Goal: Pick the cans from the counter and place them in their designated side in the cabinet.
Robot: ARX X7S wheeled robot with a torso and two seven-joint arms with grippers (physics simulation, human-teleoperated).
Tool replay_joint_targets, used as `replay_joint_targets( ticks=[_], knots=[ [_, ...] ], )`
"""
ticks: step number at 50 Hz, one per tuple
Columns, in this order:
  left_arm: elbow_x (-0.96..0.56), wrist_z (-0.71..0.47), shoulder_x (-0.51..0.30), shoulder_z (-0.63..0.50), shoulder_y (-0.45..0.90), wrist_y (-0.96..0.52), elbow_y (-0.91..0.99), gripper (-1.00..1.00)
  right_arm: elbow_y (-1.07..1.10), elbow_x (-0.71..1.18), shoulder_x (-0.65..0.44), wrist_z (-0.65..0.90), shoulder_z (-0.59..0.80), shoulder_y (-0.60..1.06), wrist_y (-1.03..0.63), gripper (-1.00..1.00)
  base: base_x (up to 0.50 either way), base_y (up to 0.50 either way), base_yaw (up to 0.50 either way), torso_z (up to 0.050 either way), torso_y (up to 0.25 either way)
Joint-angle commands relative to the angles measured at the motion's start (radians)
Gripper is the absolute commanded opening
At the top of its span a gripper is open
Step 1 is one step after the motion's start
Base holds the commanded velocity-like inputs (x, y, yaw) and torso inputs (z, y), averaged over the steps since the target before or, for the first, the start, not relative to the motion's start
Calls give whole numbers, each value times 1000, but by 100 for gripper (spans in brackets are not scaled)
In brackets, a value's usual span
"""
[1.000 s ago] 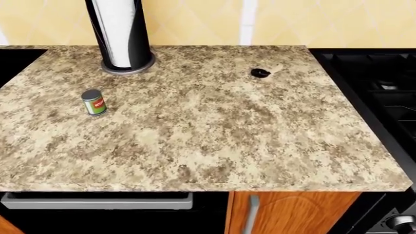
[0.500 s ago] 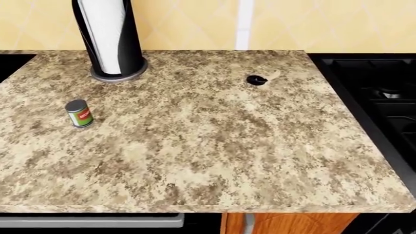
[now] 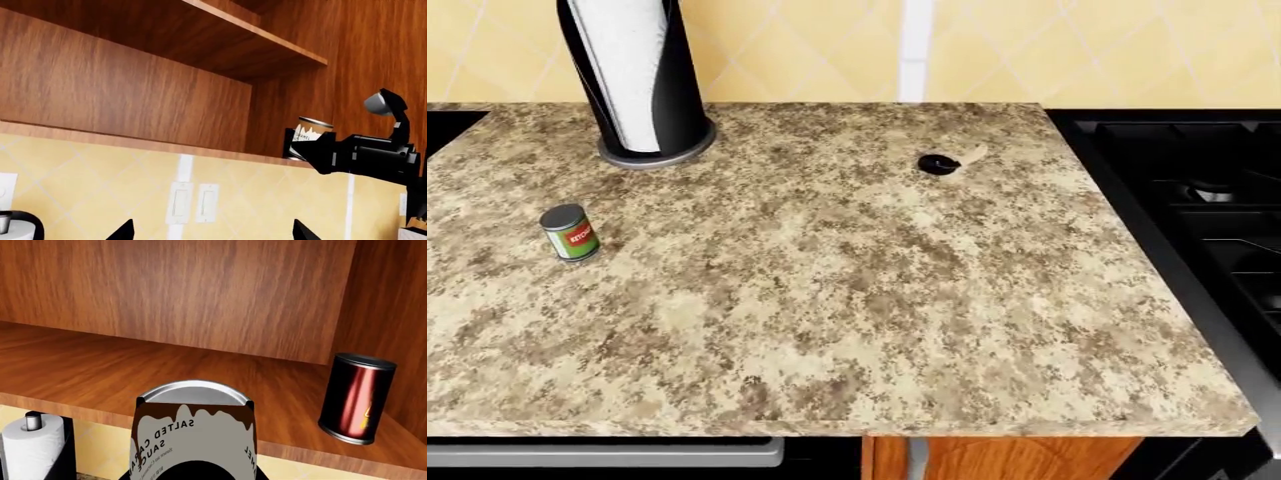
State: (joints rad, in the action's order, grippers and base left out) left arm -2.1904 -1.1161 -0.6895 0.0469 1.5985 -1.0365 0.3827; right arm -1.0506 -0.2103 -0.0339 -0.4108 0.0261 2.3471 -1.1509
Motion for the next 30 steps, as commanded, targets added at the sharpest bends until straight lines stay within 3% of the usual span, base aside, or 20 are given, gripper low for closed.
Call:
replay_joint_targets(
  ticks=[1, 21, 30],
  knots=[
    [-3, 3, -6, -6, 6, 6, 0, 100, 9, 1, 0, -6, 4, 9, 6, -100, 0, 0, 0, 0, 0],
    [3, 9, -10, -8, -3, 18, 11, 100, 9, 1, 0, -6, 4, 9, 6, -100, 0, 0, 0, 0, 1],
    [12, 19, -9, -8, -12, 19, 14, 100, 9, 1, 0, -6, 4, 9, 6, -100, 222, -125, 0, 0, 0]
  ],
)
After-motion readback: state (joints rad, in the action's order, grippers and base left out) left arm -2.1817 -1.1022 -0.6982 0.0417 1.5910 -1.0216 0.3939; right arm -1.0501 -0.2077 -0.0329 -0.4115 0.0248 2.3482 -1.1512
